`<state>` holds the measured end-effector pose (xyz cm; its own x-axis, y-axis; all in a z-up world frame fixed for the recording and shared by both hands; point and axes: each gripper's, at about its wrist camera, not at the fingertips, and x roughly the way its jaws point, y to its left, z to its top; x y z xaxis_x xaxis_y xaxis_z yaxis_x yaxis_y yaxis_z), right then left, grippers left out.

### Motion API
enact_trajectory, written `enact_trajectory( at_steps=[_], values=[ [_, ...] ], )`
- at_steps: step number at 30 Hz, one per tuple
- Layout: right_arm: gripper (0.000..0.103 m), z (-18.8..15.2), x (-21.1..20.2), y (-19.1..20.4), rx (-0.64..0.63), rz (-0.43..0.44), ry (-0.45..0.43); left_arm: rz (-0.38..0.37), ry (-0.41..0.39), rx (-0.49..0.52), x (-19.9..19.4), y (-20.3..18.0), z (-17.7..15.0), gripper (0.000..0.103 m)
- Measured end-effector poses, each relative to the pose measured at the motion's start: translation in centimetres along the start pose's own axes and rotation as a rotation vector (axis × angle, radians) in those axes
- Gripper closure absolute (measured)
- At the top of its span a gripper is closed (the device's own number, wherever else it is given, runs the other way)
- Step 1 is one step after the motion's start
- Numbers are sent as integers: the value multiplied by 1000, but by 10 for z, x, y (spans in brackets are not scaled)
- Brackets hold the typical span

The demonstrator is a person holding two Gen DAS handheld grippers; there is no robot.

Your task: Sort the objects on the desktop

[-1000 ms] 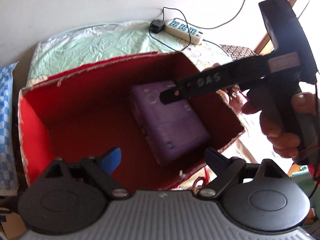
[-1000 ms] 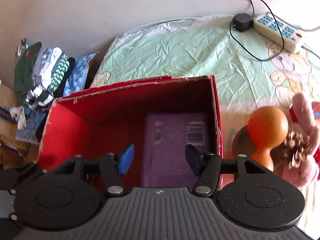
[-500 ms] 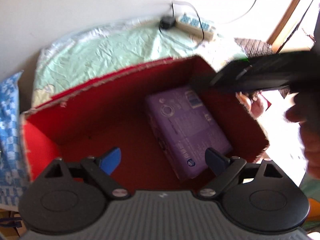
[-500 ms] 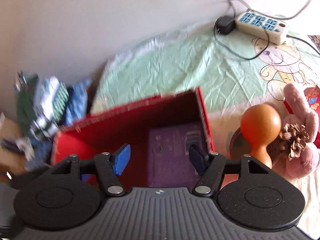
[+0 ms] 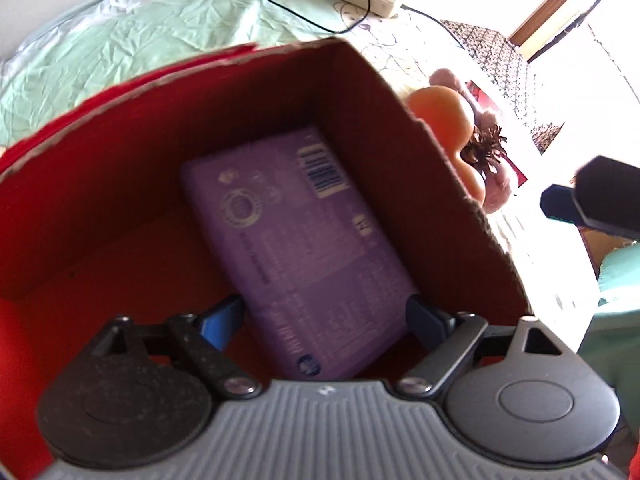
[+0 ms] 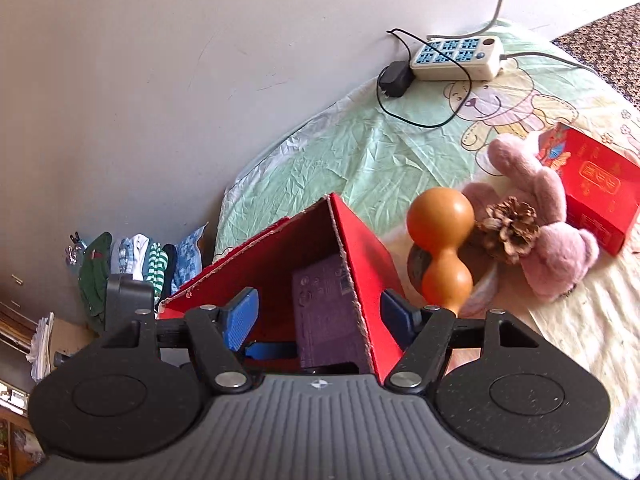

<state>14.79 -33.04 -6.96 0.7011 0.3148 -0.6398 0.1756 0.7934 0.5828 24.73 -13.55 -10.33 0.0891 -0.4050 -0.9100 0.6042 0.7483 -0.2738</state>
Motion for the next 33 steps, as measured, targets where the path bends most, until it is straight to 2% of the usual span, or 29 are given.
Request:
enact_trajectory(
  at_steps=[7,10,13,16,19,23,26,28,30,33],
  values=[
    [33,-4,-9,-4,1,40,-25,-1,-20,-41,-2,-4,0,12],
    [33,-6,-8,-5,5,64,-20,27,-31,4,-6,-15,-4,12],
    [33,-7,-8,-3,-10,72,-10,34,-48,-6,-14,-9,-11,14],
    [34,-11,-17,1,-61,87,-13,67,-108,-36,-37,1,-27,16],
    [36,-19,-28,4,-165,93,14,130,-224,-25,-80,6,-60,15],
    [41,-42,-33,3,-290,107,109,212,-382,-26,-139,9,-117,9],
    [46,-63,-23,4,-359,121,210,201,-429,-113,-168,15,-158,6],
    [48,-75,-12,6,-389,118,277,198,-413,-151,-165,8,-177,6],
    [49,-83,0,7,-400,122,341,228,-391,-151,-156,-3,-192,7],
    [49,-94,16,12,-447,111,417,248,-337,-154,-138,-18,-210,16]
  ],
)
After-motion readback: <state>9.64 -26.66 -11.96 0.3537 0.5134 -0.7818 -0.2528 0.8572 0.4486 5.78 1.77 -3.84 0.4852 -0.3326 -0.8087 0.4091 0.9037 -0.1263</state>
